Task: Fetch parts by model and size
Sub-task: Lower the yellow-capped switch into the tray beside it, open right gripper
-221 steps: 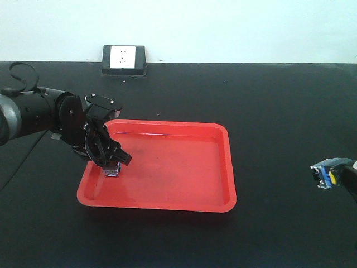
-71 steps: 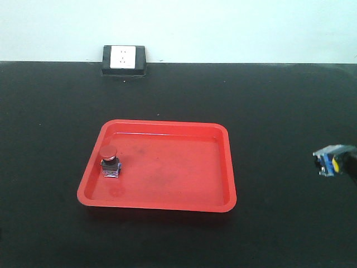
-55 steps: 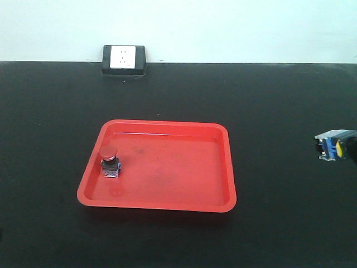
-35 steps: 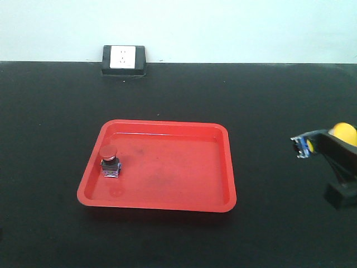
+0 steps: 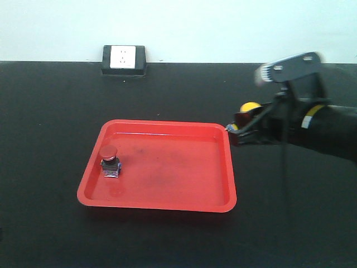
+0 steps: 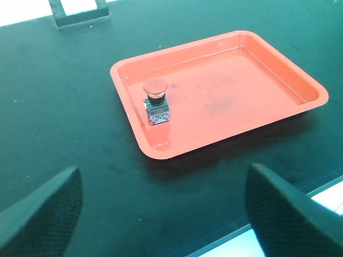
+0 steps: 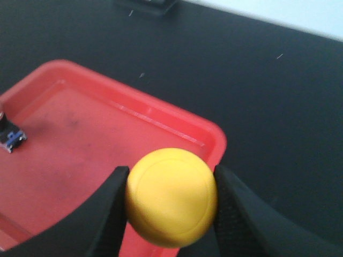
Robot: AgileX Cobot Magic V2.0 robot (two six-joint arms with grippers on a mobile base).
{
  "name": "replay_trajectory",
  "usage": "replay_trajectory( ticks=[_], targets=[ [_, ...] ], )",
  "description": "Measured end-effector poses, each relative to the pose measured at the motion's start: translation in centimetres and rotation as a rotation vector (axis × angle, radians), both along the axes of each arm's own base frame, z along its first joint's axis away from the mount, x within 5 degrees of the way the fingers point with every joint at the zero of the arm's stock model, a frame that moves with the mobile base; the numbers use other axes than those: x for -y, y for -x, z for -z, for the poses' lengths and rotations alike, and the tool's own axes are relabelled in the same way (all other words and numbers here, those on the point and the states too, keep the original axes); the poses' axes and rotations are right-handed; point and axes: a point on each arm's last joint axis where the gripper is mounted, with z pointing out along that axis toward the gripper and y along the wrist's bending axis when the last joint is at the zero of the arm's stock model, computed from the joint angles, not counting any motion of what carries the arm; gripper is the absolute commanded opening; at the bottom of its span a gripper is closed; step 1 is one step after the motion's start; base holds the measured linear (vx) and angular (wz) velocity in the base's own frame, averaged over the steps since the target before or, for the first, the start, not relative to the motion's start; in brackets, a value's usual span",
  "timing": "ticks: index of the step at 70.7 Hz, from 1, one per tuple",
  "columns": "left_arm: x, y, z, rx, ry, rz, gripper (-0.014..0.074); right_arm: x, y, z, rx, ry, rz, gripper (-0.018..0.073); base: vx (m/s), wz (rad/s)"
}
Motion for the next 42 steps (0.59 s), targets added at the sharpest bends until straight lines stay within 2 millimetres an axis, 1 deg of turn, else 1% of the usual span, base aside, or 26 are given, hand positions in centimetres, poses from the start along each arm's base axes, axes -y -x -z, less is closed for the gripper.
replay_trajectory(
  ticks=[1, 7, 19, 32, 42],
  targets=[
    [0.0, 0.0, 0.0, 0.000, 0.000, 0.000, 0.0594, -0.1, -0.2, -0.1, -0.005, -0.002, 0.001, 0.0008, 0.00, 0.00],
    [0.0, 0.0, 0.0, 0.000, 0.000, 0.000, 0.0594, -1.1, -2.3, 1.4, -0.091, -0.005, 0.019, 0.0008, 0.00, 0.00],
    [0.0, 0.0, 0.0, 0.000, 0.000, 0.000, 0.0594, -2.4, -5.1, 4.1, -0.182, 0.001, 0.042, 0.0010, 0.00, 0.00],
    [0.0, 0.0, 0.0, 0.000, 0.000, 0.000, 0.0594, -3.3, -7.3, 7.2, -0.255, 0.030, 0.047, 0.0017, 0.00, 0.00],
    [0.0, 0.0, 0.0, 0.000, 0.000, 0.000, 0.0594, -3.7, -8.2, 9.2, -0.295, 0.052, 0.046, 0.0040, 0.00, 0.00]
  ],
)
